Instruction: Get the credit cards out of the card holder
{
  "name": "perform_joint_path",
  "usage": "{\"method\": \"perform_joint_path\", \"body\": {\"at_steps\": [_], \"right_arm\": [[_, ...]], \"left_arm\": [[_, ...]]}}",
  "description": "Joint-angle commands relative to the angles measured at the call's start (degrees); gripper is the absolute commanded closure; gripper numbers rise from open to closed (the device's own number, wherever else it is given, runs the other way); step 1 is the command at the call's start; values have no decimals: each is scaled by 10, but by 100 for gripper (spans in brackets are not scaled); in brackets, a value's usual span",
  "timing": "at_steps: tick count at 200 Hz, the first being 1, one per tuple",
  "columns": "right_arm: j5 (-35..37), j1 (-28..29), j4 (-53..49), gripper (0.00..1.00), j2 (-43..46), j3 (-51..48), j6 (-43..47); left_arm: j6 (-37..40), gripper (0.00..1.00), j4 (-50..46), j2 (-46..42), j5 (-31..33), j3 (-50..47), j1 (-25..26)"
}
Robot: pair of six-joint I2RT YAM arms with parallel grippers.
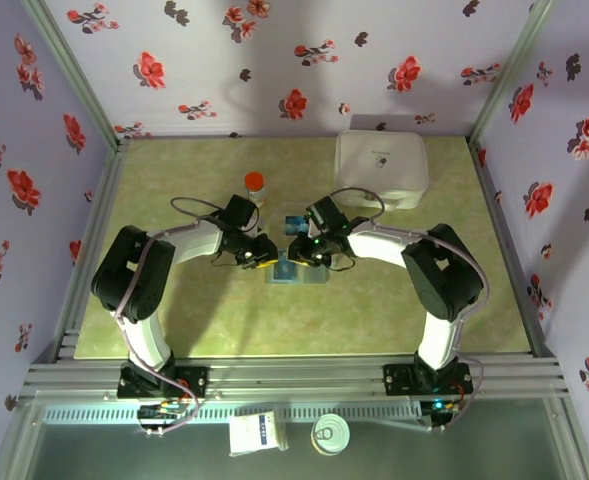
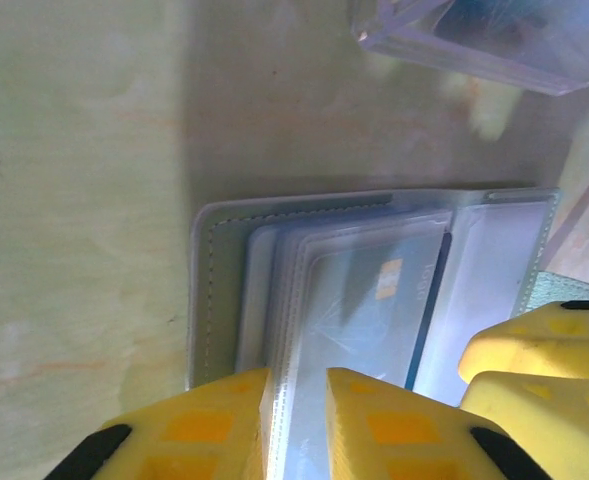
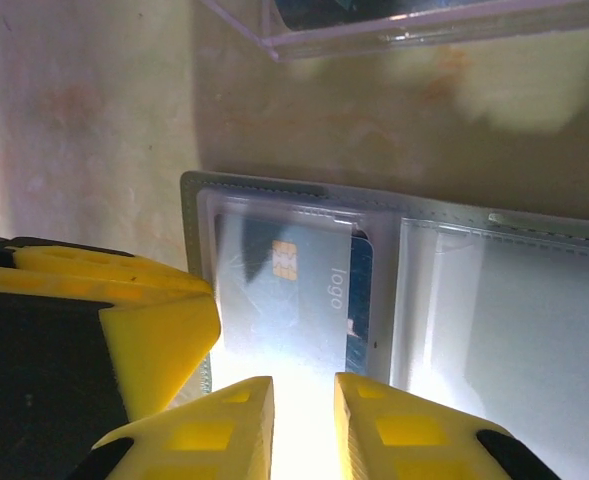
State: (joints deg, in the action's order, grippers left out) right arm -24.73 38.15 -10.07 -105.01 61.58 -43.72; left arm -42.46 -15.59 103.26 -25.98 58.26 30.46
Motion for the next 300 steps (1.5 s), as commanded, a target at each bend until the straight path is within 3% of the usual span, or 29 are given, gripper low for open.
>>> {"method": "perform_joint_path", "body": {"at_steps": [1, 135, 193, 300], "right_arm": [[-17, 5, 17, 77, -14, 10, -5], [15, 6, -6, 78, -33, 3, 10], [48, 5, -28, 78, -7, 5, 20], [39, -2, 3, 77, 36, -21, 1]], "left_arm": [[20, 81, -20, 13, 9, -7, -4], [26, 86, -33, 12, 24, -5, -5], [28, 79, -34, 7, 25, -3, -7], [27, 80, -43, -24, 24, 14, -11]]}}
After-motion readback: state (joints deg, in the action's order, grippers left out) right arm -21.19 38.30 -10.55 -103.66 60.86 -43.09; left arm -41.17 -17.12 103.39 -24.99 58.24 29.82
